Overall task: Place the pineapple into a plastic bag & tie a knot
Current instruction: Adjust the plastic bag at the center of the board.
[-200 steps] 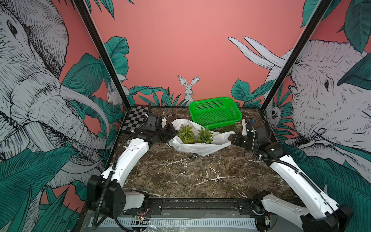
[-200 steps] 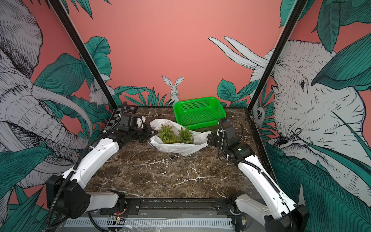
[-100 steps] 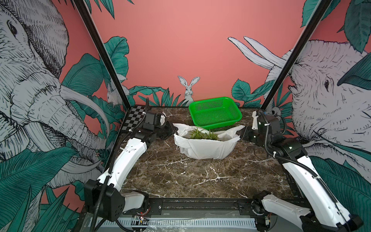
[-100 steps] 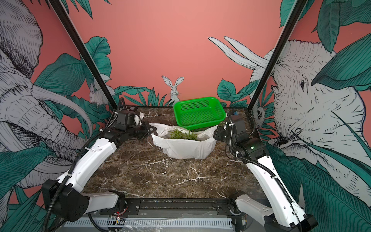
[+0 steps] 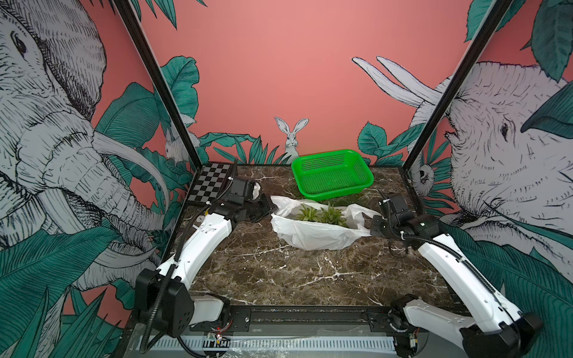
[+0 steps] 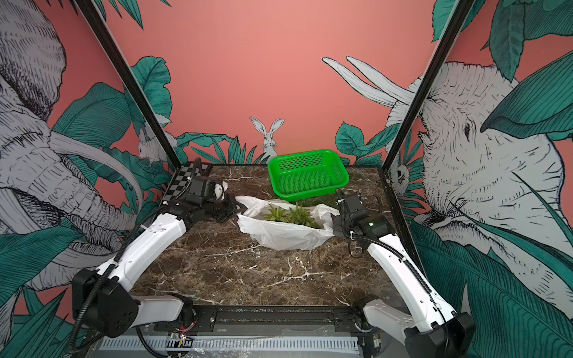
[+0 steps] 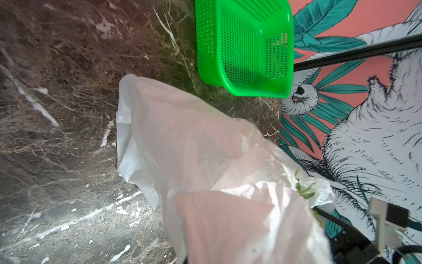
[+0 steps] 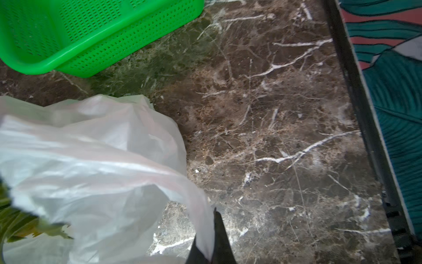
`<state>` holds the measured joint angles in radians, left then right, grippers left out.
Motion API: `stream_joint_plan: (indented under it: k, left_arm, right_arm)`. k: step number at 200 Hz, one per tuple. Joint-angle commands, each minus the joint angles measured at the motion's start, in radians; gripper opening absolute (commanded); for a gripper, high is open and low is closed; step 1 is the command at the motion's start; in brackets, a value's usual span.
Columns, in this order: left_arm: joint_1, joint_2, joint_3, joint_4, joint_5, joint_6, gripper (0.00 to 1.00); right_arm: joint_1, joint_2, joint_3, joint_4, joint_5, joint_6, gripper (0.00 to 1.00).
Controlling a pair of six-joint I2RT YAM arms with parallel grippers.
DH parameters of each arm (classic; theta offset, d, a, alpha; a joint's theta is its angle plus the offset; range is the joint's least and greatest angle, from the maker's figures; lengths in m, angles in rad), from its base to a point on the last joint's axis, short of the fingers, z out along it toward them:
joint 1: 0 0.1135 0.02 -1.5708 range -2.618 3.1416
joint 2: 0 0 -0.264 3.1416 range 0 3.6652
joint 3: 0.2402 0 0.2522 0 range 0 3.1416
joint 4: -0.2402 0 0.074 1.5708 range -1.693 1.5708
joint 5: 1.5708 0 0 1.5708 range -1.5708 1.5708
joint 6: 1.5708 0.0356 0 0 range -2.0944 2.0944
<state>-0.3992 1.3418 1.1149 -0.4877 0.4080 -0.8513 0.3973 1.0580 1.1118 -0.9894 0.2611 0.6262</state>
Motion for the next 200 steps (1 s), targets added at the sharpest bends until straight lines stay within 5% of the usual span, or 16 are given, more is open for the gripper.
stream_joint_plan:
  k: [1, 48, 105, 111, 121, 129, 170, 200]
  left_arm:
    - [-0.031, 0.053, -0.013, 0.019, 0.007, 0.014, 0.00]
    - [-0.055, 0.166, 0.002, 0.049, 0.011, 0.017, 0.00]
    - [-0.052, 0.175, 0.020, 0.035, -0.052, 0.050, 0.00]
    - [-0.051, 0.182, 0.023, 0.035, -0.051, 0.050, 0.00]
    - [-0.052, 0.192, 0.030, 0.034, -0.042, 0.045, 0.00]
    - [-0.052, 0.199, 0.038, 0.033, -0.037, 0.042, 0.00]
    - [-0.052, 0.191, 0.069, 0.020, -0.053, 0.056, 0.00]
    - [-0.052, 0.197, 0.077, 0.024, -0.039, 0.049, 0.00]
  right_arm:
    - [-0.017, -0.021, -0.010, -0.089, 0.097, 0.039, 0.00]
    - [-0.032, 0.056, -0.008, -0.074, 0.055, 0.040, 0.05]
    - [-0.064, 0.023, -0.051, -0.080, 0.057, 0.039, 0.00]
    - [-0.077, 0.035, -0.058, -0.094, 0.046, 0.034, 0.11]
    - [-0.087, 0.037, -0.065, -0.100, 0.032, 0.028, 0.47]
    - [-0.087, 0.010, -0.066, -0.084, 0.022, 0.027, 0.59]
    - [-0.087, -0.193, 0.061, -0.019, 0.013, -0.011, 0.69]
    - [-0.087, -0.179, 0.117, 0.093, -0.078, -0.156, 0.84]
